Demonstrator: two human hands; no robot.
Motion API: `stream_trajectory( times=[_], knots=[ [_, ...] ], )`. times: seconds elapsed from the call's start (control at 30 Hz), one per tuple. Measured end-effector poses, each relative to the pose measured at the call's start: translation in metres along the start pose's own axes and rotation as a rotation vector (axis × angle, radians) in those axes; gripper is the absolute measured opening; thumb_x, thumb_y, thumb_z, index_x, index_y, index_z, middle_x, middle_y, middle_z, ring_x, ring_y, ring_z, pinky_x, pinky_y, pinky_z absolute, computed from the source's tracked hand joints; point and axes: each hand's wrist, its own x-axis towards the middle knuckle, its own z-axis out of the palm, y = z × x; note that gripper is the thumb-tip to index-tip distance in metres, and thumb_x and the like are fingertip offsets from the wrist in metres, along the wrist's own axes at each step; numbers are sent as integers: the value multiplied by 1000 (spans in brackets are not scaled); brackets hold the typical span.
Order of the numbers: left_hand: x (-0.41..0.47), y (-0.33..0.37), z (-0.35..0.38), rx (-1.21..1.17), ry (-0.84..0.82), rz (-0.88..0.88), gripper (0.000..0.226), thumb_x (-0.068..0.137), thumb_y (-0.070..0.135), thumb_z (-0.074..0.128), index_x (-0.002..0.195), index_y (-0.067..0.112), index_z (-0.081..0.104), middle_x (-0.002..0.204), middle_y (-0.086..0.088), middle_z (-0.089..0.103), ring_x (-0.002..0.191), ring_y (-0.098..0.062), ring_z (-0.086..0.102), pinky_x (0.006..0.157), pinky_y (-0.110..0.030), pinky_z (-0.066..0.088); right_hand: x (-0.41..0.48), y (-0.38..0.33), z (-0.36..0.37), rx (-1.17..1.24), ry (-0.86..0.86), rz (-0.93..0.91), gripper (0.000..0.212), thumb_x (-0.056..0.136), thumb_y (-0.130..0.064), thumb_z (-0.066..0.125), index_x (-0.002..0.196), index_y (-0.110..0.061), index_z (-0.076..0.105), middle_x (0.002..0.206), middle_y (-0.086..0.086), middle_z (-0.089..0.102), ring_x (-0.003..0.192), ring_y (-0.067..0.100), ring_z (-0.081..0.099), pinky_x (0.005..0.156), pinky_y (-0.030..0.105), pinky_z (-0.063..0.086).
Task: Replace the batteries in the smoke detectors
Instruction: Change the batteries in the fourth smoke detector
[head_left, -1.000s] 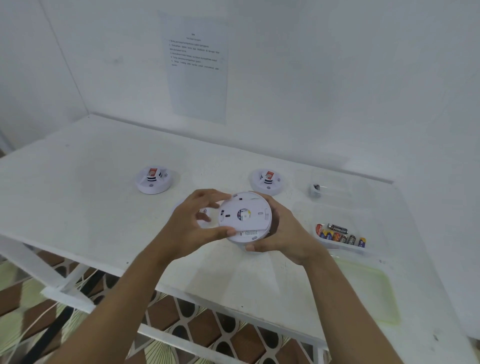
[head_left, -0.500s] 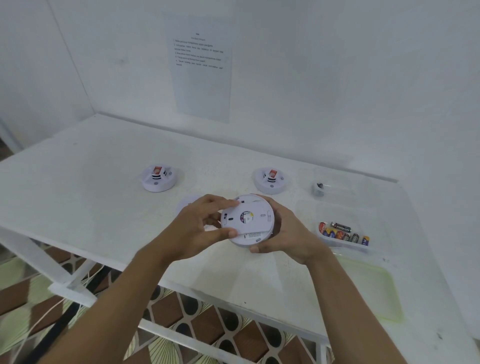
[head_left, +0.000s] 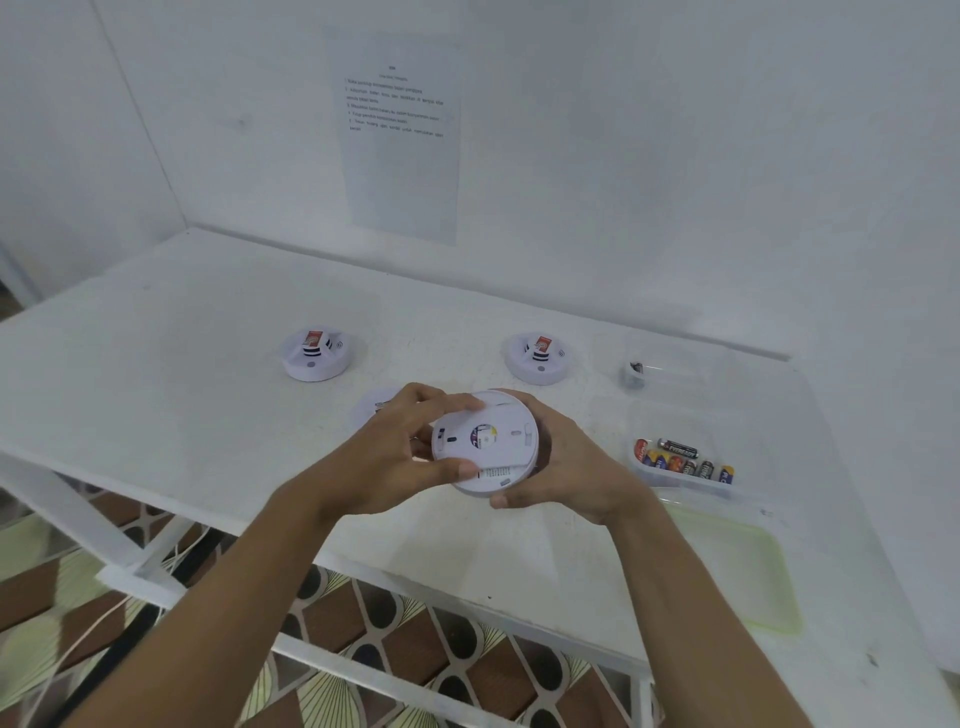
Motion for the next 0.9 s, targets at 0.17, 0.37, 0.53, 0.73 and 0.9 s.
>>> stream_trajectory(
  times=[0.17, 0.37, 0.53, 0.73, 0.9],
  knots=[
    [-1, 4, -2, 57, -42, -20, 63, 78, 48, 69, 137, 42, 48, 123, 20, 35, 113, -7, 51, 88, -20, 54, 0, -1, 1, -21, -20, 10, 94, 67, 18, 82, 145, -17, 44, 138, 6, 58, 127, 22, 57, 92, 37, 56],
    [-7, 1, -1, -170, 103, -2, 32, 100, 15, 53, 128, 25, 63, 130, 11, 55, 121, -4, 53, 94, -17, 46, 5, 1, 7, 80, 63, 5, 83, 69, 6, 82, 142, -14, 48, 138, 8, 60, 128, 26, 57, 101, 43, 53],
    [-19, -7, 9, -242, 217, 91, 57, 79, -12, 55, 129, 15, 61, 140, 1, 53, 118, -15, 61, 97, -25, 51, 6, 2, 18, 123, 166, 38, 72, 74, -21, 85, 139, -18, 53, 131, 4, 66, 115, 25, 65, 81, 32, 57],
    [-22, -9, 20, -266, 402, 8, 40, 83, 13, 74, 119, 26, 63, 115, 1, 70, 98, -12, 71, 85, -23, 56, 8, 7, 35, -53, 264, 84, 80, 79, -78, 52, 146, -36, 40, 139, -12, 56, 121, 12, 56, 78, 25, 52],
    [-23, -7, 16, -200, 448, -43, 26, 91, 33, 59, 114, 24, 67, 77, 6, 70, 64, -12, 64, 63, -16, 50, 4, 5, 47, -69, 277, 12, 55, 98, -58, 23, 151, -44, 26, 147, -11, 45, 124, -2, 50, 83, 19, 53]
  ],
)
